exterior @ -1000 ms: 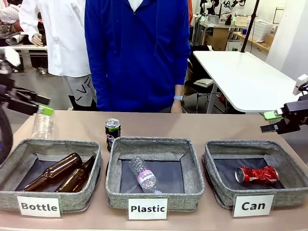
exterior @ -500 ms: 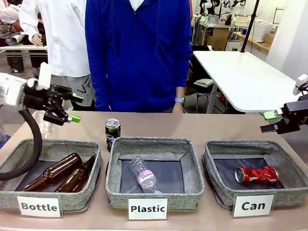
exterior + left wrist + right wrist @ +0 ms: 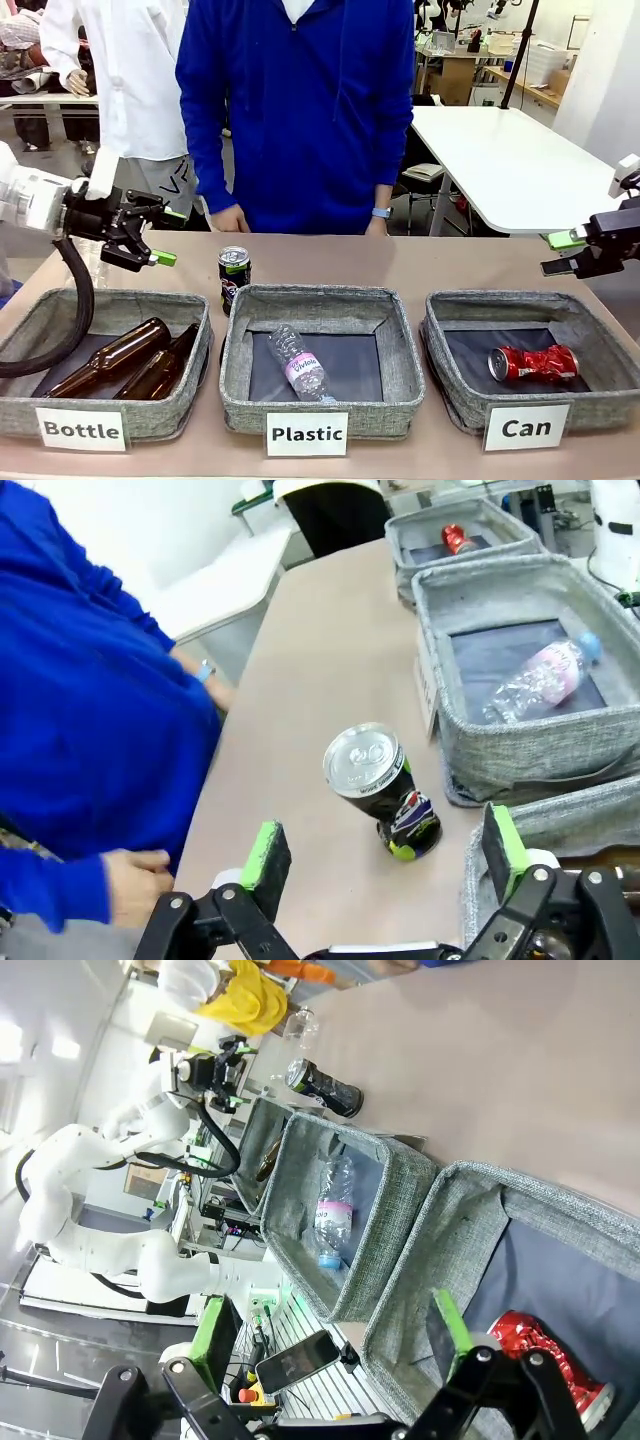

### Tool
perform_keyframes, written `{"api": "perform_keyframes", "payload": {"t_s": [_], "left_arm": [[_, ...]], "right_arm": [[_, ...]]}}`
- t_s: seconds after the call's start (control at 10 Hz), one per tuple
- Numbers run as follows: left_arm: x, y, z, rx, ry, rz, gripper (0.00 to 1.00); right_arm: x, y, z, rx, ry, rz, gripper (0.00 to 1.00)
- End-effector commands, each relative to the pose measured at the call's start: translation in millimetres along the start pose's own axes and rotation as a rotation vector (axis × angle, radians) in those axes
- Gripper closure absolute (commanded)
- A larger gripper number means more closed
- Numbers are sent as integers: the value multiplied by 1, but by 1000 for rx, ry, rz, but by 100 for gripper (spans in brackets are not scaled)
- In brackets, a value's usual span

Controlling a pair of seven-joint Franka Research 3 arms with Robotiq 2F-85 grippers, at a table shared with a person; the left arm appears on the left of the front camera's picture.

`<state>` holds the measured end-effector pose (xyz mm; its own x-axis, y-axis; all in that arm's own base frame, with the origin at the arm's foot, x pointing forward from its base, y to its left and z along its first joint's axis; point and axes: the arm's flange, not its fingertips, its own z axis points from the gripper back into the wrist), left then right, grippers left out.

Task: Sort the can waste into the basket.
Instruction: Pick up the can waste from the table and place it in the right Fabric basket.

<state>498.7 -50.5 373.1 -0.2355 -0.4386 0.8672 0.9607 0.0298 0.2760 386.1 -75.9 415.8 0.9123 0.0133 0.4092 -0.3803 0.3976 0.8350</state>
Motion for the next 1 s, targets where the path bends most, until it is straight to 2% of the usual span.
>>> {"api": "perform_keyframes", "payload": {"t_s": [0.0, 0.1, 0.2, 0.3, 0.4, 0.5, 0.6, 0.7, 0.9], "left_arm": [[-22, 14, -23, -8, 15, 83, 0], [-14, 9, 7, -74, -66, 69, 0], [-1, -1, 58, -42, -139, 45, 0], [16, -25, 122, 69, -180, 6, 0], [28, -51, 178, 234, -163, -10, 0], [41, -88, 220, 241, -162, 1, 0], [45, -116, 248, 316, -133, 20, 0], [42, -135, 276, 409, -115, 53, 0], [28, -158, 333, 496, -78, 90, 0]], "right_arm": [[0, 1, 2, 8, 4, 18, 0], [0, 1, 2, 8, 4, 18, 0], [0, 1, 2, 8, 4, 18, 0], [0, 1, 2, 8, 4, 18, 0], [0, 1, 2, 8, 4, 18, 0], [0, 1, 2, 8, 4, 18, 0], [0, 1, 2, 8, 4, 18, 0], [0, 1, 2, 8, 4, 18, 0], [0, 1, 2, 8, 4, 18, 0]]}}
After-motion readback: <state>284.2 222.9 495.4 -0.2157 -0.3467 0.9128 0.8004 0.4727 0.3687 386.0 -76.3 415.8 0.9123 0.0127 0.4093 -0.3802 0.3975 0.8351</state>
